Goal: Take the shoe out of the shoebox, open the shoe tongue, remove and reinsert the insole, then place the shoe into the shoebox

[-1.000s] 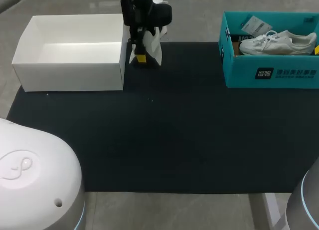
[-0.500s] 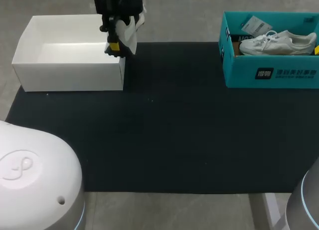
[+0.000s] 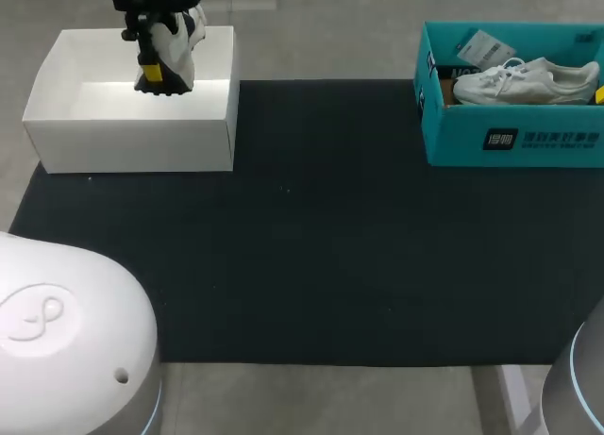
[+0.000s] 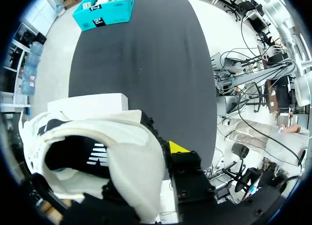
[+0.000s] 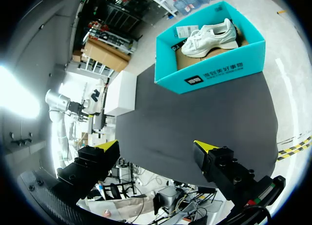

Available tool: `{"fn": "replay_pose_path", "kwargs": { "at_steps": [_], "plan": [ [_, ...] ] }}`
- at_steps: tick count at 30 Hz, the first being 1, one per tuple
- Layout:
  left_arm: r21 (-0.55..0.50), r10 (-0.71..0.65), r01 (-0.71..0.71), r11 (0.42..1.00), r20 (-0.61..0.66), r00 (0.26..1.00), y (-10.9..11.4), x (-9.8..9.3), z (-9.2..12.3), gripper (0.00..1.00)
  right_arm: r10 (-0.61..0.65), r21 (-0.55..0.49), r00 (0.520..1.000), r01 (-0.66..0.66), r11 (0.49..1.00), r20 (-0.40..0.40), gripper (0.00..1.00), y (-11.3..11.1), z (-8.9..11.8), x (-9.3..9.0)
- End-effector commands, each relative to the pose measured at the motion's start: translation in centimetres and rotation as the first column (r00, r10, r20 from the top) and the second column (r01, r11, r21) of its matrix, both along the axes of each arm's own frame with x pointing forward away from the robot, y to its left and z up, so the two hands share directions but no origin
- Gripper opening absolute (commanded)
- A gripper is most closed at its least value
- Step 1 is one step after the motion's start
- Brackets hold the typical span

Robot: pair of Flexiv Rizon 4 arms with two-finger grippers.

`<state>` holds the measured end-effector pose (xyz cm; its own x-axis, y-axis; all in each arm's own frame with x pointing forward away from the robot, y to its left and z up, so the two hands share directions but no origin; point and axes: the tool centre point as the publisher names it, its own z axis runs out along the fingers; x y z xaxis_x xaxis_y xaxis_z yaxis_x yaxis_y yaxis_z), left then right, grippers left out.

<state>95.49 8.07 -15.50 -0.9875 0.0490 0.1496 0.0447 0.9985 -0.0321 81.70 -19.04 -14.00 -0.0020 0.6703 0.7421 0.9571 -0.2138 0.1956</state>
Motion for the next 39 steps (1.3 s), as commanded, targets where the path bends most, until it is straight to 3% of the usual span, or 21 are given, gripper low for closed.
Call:
{"fn": "replay_pose_path", "kwargs": {
  "at_steps": [1, 6, 22, 27, 39],
  "plan": [
    [0.017, 0.013, -0.013, 1.000, 0.033, 0.999, 1.7, 0.1, 0.2, 0.00, -0.001, -0.001, 1.000, 0.001, 1.000, 0.000, 1.00, 0.0, 0.0, 0.0],
    [0.042, 0.095, -0.096, 0.994, 0.030, 0.995, 3.5, 0.4, -0.2, 0.00, -0.001, -0.001, 1.000, 0.001, 1.000, 0.000, 1.00, 0.0, 0.0, 0.0],
    [0.044, 0.054, -0.054, 0.998, 0.009, 0.998, 3.7, 0.0, -0.2, 0.00, -0.001, -0.001, 1.000, 0.001, 1.000, 0.000, 1.00, 0.0, 0.0, 0.0],
    [0.074, -0.059, 0.061, 0.995, -0.032, 0.998, 6.5, 0.4, -1.0, 0.00, -0.001, -0.001, 1.000, 0.001, 1.000, 0.000, 1.00, 0.0, 0.0, 0.0],
    [0.128, -0.028, 0.027, 0.991, 0.008, 1.000, 13.8, 5.1, -2.7, 0.00, -0.001, -0.001, 1.000, 0.001, 1.000, 0.000, 1.00, 0.0, 0.0, 0.0]
  ]
}}
